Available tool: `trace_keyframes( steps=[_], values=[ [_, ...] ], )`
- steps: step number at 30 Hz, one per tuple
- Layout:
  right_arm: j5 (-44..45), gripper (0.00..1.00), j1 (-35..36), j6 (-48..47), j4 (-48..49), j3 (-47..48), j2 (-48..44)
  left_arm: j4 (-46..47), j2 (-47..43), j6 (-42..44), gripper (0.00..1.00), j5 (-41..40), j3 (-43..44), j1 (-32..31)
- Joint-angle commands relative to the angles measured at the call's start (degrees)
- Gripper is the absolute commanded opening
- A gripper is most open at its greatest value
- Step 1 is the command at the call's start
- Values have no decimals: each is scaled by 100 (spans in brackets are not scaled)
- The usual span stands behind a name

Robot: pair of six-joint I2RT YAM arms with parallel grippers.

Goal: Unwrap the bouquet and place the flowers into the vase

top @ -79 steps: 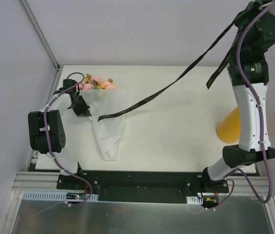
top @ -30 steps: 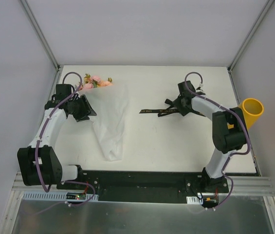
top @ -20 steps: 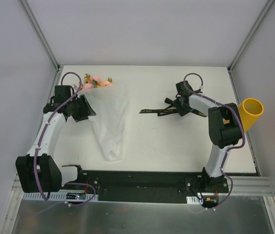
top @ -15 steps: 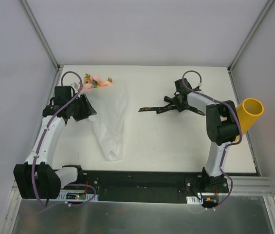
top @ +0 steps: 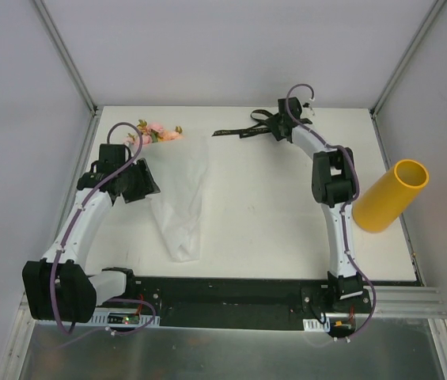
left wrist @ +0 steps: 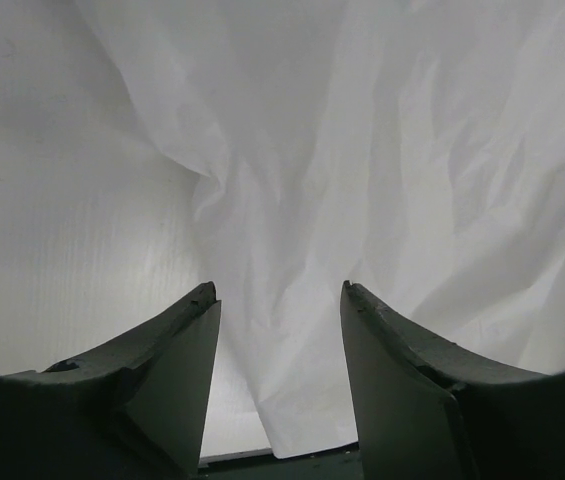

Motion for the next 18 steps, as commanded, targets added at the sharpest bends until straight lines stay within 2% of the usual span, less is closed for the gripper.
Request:
trace_keyframes(
  steps=[1,5,6,9,10,12,16,18],
  values=[
    [-455,50,-61,-388,-26,511,-252,-90,-185,-31,55,-464,-8,-7],
    [-868,78,18,-765,87,-243,-1122,-214,-361,-180,58,-789,71,11],
    [-947,80,53,-784,184,-524,-1394,-231,-431,-198,59,-816,71,2],
    [-1194,79,141,-933,509,-1272,-2054,-310,-607,-93,65,-703,168,11],
    [-1507,78,193,-994,536,-1422,-2230,-354,-642,99,70,-545,238,19],
    [-1808,75,316,-1109,571,-1878,-2643,-529,-581,354,70,-176,448,11],
    [-2704,68,729,-1372,1658,-2915,-3206,-750,-432,400,68,150,774,-165],
    [-2846,65,966,-1347,1793,-3110,-3242,-759,-405,303,68,264,845,-270]
  ],
)
